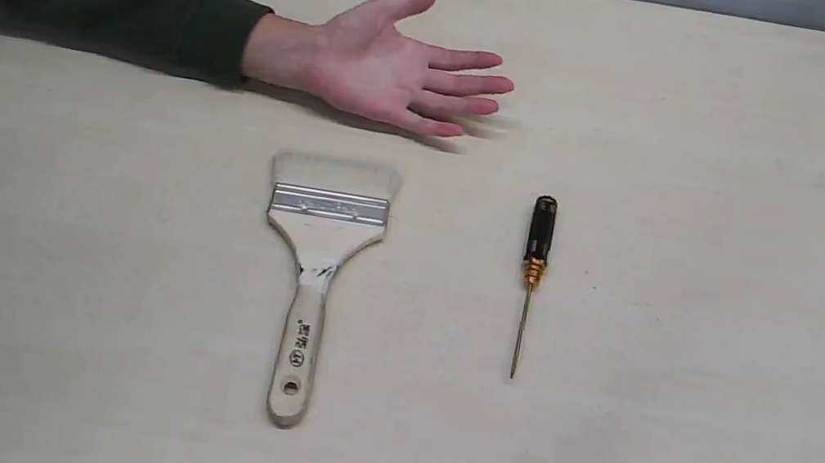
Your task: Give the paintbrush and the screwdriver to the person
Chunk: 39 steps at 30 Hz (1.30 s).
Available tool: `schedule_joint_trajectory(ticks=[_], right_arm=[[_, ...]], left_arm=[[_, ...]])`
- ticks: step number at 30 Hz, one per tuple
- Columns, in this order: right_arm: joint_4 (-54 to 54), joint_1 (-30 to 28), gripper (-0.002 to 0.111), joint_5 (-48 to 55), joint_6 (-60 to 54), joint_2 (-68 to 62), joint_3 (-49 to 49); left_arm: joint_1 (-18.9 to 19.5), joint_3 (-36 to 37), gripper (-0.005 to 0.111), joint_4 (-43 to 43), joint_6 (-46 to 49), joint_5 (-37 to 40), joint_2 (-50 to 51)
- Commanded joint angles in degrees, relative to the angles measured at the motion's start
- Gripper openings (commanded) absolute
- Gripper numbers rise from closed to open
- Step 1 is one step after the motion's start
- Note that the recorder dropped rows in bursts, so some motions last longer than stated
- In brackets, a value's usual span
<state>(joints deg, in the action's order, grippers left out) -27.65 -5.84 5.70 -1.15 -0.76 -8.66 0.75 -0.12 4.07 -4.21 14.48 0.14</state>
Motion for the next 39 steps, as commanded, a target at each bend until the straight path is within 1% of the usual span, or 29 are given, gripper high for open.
schedule_joint_trajectory(ticks=[1,3,6,8,10,12,16,21,23,24,28,30,32,35,37,39], right_arm=[[0.9,0.0,0.004,5.2,-2.7,-2.7,-6.9],[-0.5,0.0,0.004,8.3,-6.0,-4.9,-11.1],[-7.0,0.0,0.004,13.9,-14.5,-9.7,-17.9],[-13.8,0.0,0.004,17.9,-22.5,-14.7,-22.9],[-18.3,0.0,0.004,21.5,-28.5,-19.7,-26.7],[-19.7,0.0,0.004,24.5,-32.4,-25.3,-30.4],[-19.6,0.0,0.004,27.8,-34.3,-38.6,-36.3],[-19.3,0.0,0.004,28.5,-35.7,-52.0,-39.5],[-18.2,1.3,0.004,28.3,-36.3,-57.5,-40.5],[-16.3,2.9,0.004,27.4,-36.3,-59.9,-40.8],[-4.4,12.1,0.004,21.7,-31.5,-68.1,-41.2],[0.9,15.9,0.004,18.5,-26.2,-70.8,-41.2],[8.2,20.1,0.004,14.8,-17.7,-74.2,-41.2],[15.9,23.9,0.004,12.0,-7.0,-78.7,-41.2],[18.8,25.1,0.004,11.6,-4.4,-82.0,-41.5],[19.5,25.4,0.004,12.2,-2.4,-85.6,-42.4]], left_arm=[[-0.1,0.1,0.0,-0.1,-0.1,-0.2,-0.1],[-0.1,0.1,0.0,-0.1,-0.1,-0.2,-0.1],[-0.1,0.1,0.0,-0.1,-0.1,-0.3,-0.1],[-0.1,0.1,0.0,-0.1,-0.1,-0.2,-0.1],[-0.1,0.1,0.0,-0.1,-0.1,-0.2,-0.1],[-0.1,0.1,0.0,-0.1,-0.1,-0.2,-0.1],[-0.1,0.1,0.0,-0.1,-0.1,-0.2,-0.1],[-0.1,0.1,0.0,-0.1,-0.1,-0.2,-0.1],[-0.1,0.1,0.0,-0.1,-0.1,-0.2,-0.1],[-0.1,0.1,0.0,-0.1,-0.1,-0.2,-0.1],[-0.1,0.1,0.0,-0.1,-0.1,-0.2,-0.1],[-0.1,0.1,0.0,-0.1,-0.1,-0.2,-0.1],[-0.1,0.1,0.0,-0.1,-0.1,-0.2,-0.1],[-0.1,0.1,0.0,-0.2,-0.1,-0.1,-0.1],[-0.1,0.1,0.0,-0.2,-0.1,-0.2,-0.1],[-0.1,0.1,0.0,-0.2,-0.1,-0.2,-0.1]])
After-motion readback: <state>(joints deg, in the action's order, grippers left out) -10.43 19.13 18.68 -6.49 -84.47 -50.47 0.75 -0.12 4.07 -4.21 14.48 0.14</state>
